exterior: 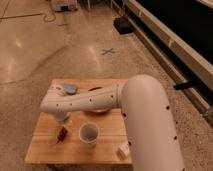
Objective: Place the pepper in the ceramic cup
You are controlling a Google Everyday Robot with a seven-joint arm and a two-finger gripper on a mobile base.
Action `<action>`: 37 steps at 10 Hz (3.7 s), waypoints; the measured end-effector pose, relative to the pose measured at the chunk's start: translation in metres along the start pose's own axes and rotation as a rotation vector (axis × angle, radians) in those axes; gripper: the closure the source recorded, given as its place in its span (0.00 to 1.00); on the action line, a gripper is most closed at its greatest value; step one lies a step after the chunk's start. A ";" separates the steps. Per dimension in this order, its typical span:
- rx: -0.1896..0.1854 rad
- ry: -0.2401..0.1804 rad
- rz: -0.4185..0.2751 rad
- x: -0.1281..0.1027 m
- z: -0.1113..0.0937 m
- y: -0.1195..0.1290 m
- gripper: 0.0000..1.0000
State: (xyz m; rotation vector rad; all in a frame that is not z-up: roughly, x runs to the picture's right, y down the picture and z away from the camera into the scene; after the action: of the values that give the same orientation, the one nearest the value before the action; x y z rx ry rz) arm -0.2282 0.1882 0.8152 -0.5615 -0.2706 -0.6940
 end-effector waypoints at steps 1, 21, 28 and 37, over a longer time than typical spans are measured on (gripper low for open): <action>0.005 0.003 -0.001 0.000 0.003 0.000 0.35; 0.001 -0.001 -0.059 -0.019 -0.043 -0.031 0.62; -0.094 -0.098 -0.105 -0.026 0.011 -0.010 0.20; -0.122 -0.070 -0.135 -0.006 -0.009 0.006 0.20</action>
State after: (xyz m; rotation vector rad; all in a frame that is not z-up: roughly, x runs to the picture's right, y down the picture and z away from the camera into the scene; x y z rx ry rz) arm -0.2284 0.1900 0.8025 -0.6894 -0.3348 -0.8269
